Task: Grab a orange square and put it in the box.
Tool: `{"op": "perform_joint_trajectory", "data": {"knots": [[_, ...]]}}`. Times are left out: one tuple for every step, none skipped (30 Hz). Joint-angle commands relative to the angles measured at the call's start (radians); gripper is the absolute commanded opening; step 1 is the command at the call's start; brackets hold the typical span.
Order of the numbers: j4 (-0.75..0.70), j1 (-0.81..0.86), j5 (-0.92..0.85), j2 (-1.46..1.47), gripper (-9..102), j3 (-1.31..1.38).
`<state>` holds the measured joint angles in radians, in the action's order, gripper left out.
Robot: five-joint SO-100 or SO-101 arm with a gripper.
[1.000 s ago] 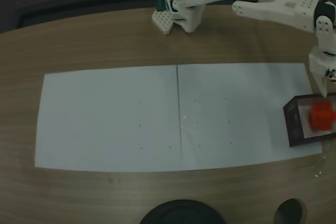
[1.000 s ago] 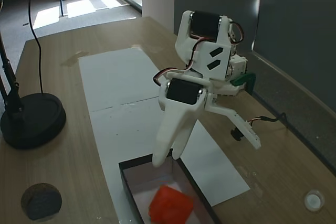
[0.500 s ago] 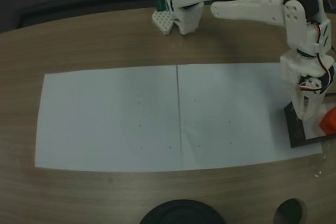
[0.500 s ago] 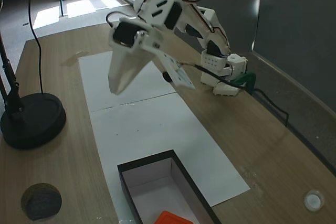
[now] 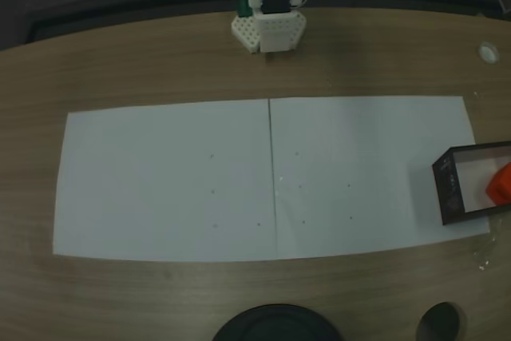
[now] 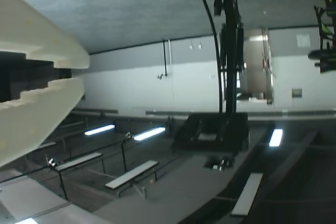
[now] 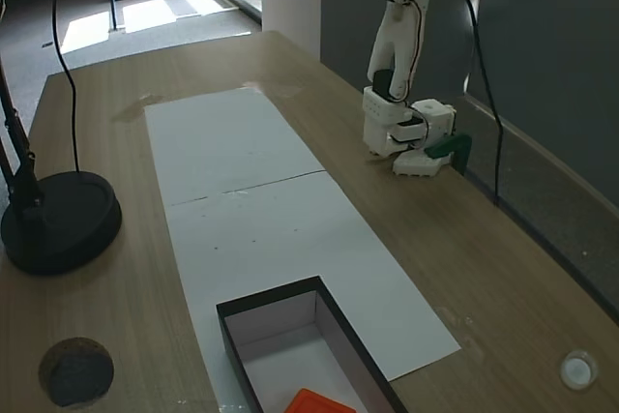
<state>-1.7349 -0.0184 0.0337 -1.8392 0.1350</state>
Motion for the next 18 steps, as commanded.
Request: {"op": "perform_joint_trajectory", "data": {"knots": [[0.0,0.015,0.003,-0.095,0,-0.005],[0.0,0.015,0.002,-0.124,0,-0.005],[0.0,0.015,0.002,-0.153,0,-0.005],[0.0,0.015,-0.003,-0.184,0,-0.005],[0.0,0.015,-0.017,-0.215,0,-0.005],[0.0,0.017,-0.04,-0.242,0,-0.005],[0.0,0.017,-0.063,-0.268,0,-0.005],[0.0,0.017,-0.081,-0.295,0,-0.005],[0.0,0.017,-0.092,-0.322,0,-0.012],[0.0,0.017,-0.097,-0.35,0,-0.035],[0.0,0.017,-0.089,-0.383,0,-0.066],[-0.002,0.017,-0.089,-0.423,0,-0.107],[0.0,0.017,-0.089,-0.468,0,-0.16],[0.0,0.017,-0.087,-0.514,0,-0.224],[0.0,0.017,-0.086,-0.561,0,-0.293],[0.0,0.017,-0.077,-0.612,0,-0.367],[0.0,0.014,-0.052,-0.661,0,-0.448],[0.0,0.014,-0.02,-0.71,0,-0.534]]}}
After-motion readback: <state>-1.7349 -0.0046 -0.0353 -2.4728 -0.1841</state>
